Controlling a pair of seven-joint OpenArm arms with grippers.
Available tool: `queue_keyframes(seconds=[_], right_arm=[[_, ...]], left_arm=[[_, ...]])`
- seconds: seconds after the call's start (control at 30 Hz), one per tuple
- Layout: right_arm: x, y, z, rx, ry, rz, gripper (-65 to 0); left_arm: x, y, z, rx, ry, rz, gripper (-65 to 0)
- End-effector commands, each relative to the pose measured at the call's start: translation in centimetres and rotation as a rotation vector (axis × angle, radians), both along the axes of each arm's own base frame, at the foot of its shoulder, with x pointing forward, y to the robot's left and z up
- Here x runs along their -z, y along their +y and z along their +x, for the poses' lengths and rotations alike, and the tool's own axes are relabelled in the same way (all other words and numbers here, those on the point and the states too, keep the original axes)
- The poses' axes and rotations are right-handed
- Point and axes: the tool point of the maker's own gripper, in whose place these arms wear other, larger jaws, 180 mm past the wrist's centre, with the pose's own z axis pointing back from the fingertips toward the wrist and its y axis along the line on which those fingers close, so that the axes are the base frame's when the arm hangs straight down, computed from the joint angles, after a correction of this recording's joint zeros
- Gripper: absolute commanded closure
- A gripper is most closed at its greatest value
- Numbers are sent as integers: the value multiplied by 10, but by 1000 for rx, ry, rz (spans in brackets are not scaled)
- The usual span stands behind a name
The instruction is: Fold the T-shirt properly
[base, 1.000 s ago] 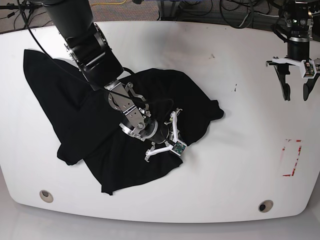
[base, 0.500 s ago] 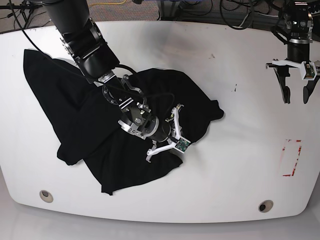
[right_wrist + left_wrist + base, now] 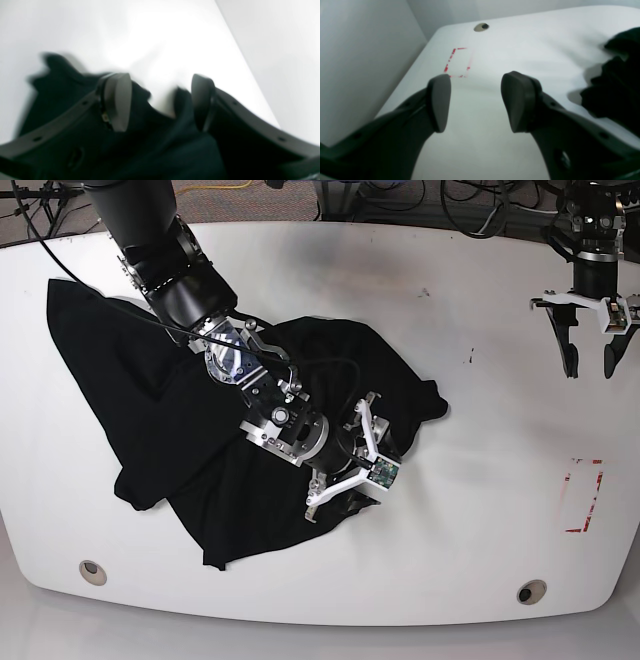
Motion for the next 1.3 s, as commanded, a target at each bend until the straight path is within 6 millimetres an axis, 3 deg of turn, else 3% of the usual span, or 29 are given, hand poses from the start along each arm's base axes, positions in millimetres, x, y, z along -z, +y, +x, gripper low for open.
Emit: queue_keyframes(seconds=[0.0, 0.13, 0.4, 0.47, 0.6, 0.8, 0.87, 1.13, 1.27], right_arm=[[-37, 11, 10, -11, -85, 67, -336], [-53, 22, 12, -26, -111, 88, -320], [-67, 30, 16, -25, -125, 112, -381], [-76, 25, 19, -12, -141, 131, -412], [-81, 17, 23, 12, -148, 144, -446], [-85, 9, 28, 37, -154, 154, -484], [-88, 8, 32, 40, -163, 149, -500], [-87, -4, 40, 82, -155, 162, -492], [-74, -27, 55, 157, -113, 172, -462]], left_arm=[[-12, -3, 2, 14, -43, 7, -338], [-12, -8, 5, 25, -50, -4, -345], [-6, -27, 11, 66, -41, -45, -352], [3, -46, 23, 102, -22, -91, -374], [9, -63, 31, 135, -2, -133, -411], [17, -82, 36, 168, 20, -191, -431], [28, -91, 35, 181, 49, -213, -420], [41, -104, 35, 198, 86, -256, -394], [52, -112, 30, 215, 128, -254, -373]])
